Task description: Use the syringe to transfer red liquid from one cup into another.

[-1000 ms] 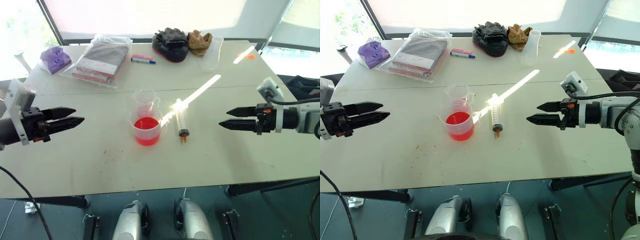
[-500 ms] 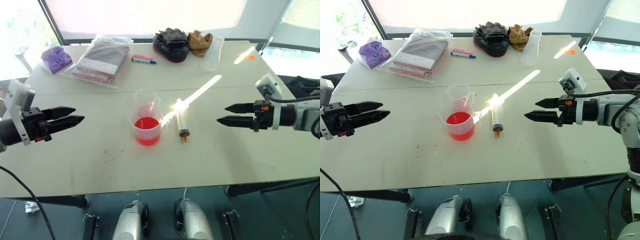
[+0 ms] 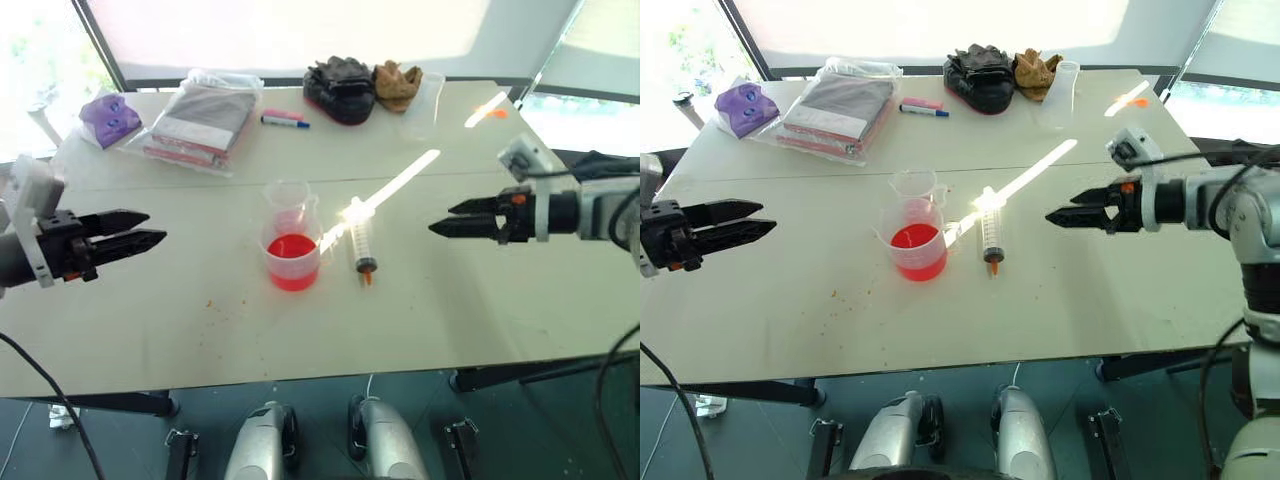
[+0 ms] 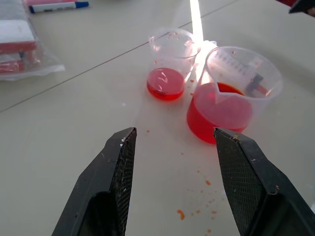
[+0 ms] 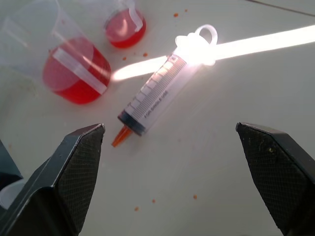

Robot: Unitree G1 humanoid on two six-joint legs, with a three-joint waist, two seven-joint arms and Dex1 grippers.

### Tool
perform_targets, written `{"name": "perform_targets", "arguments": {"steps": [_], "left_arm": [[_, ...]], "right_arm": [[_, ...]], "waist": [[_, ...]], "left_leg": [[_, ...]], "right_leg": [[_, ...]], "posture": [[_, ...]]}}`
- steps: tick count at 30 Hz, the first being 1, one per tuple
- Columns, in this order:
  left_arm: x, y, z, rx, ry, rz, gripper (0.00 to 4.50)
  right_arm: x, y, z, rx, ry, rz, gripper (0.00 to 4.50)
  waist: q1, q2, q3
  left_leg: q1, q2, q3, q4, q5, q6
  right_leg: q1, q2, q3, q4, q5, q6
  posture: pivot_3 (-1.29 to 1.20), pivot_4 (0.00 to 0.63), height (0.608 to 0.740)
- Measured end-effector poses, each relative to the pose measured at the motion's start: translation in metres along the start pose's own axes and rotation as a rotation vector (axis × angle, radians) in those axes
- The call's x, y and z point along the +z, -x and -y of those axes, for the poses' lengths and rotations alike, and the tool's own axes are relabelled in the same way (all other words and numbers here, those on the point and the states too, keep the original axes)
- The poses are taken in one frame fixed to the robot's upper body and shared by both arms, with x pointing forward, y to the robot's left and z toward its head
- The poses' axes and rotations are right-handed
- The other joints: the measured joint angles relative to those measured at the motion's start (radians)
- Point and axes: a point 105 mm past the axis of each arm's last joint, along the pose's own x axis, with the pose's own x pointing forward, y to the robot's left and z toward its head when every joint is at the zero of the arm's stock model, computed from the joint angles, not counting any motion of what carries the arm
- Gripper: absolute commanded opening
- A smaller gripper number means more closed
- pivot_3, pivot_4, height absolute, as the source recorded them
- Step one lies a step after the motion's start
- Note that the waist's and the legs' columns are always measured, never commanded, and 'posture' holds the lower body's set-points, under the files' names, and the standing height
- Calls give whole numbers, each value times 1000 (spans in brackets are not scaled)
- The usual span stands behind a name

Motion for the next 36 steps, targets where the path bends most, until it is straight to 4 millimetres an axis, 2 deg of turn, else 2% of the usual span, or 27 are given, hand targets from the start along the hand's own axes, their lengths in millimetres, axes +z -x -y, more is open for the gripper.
{"name": "perform_targets", "arguments": {"steps": [2, 5, 8, 12, 15, 21, 24, 27, 32, 36], "left_arm": [[16, -6, 2, -45, -54, 17, 2585], [38, -17, 4, -116, -126, 41, 2585], [49, -24, 3, -158, -158, 48, 2585], [58, -35, 5, -192, -190, 70, 2585], [55, -40, 8, -200, -169, 86, 2585], [30, -40, 16, -174, -93, 73, 2585], [23, -31, 17, -112, -72, 103, 2585], [12, -31, 21, -87, -28, 120, 2585], [10, -28, 24, -37, -20, 141, 2585], [0, -28, 26, -2, 14, 149, 2585]], "right_arm": [[11, -12, -2, -8, -69, -11, 4461], [11, -37, -5, -7, -203, -99, 4461], [6, -52, -8, -9, -264, -183, 4461], [12, -66, -5, -53, -299, -251, 4461], [15, -78, 2, -84, -300, -268, 4461], [11, -98, 11, -121, -258, -323, 4461], [13, -118, 5, -116, -182, -348, 4461], [13, -136, -5, -96, -125, -367, 4461], [7, -141, -2, -108, -108, -389, 4461], [-3, -150, 2, -151, -88, -409, 4461]], "waist": [[0, 0, 0], [4, 0, 0], [3, 0, 0], [-2, 0, 0], [-6, 0, 0], [-10, 0, 0], [-19, 0, 0], [-24, -1, 0], [-20, -1, -1], [-29, -1, -1]], "left_leg": [[0, 0, -1, 0, 0, 0], [0, 0, -1, 0, 3, -3], [-1, 0, 0, 0, 3, -3], [-1, 0, 0, 0, 3, -3], [-1, 0, 0, 0, 3, -4], [0, 0, -1, 1, 4, -5], [1, 0, -2, 1, 5, -6], [1, 0, -4, 1, 6, -8], [1, 0, -5, 1, 7, -9], [1, 1, -5, 1, 7, -10]], "right_leg": [[0, 1, 0, 0, 0, -1], [0, 1, 0, 2, 1, 1], [0, 1, 0, 2, 2, 3], [0, 2, 0, 2, 3, 4], [0, 2, 0, 3, 3, 4], [-2, 2, 1, 12, 2, 4], [-2, 2, 1, 12, 2, 4], [-1, 3, 1, 13, 2, 4], [0, 3, 1, 13, 2, 4], [-1, 3, 0, 13, 2, 4]], "posture": [[0, 150, 740], [0, 150, 740], [0, 150, 740], [0, 150, 740], [0, 150, 740], [0, 150, 740], [0, 150, 740], [0, 150, 740], [0, 150, 740], [0, 150, 740]]}}
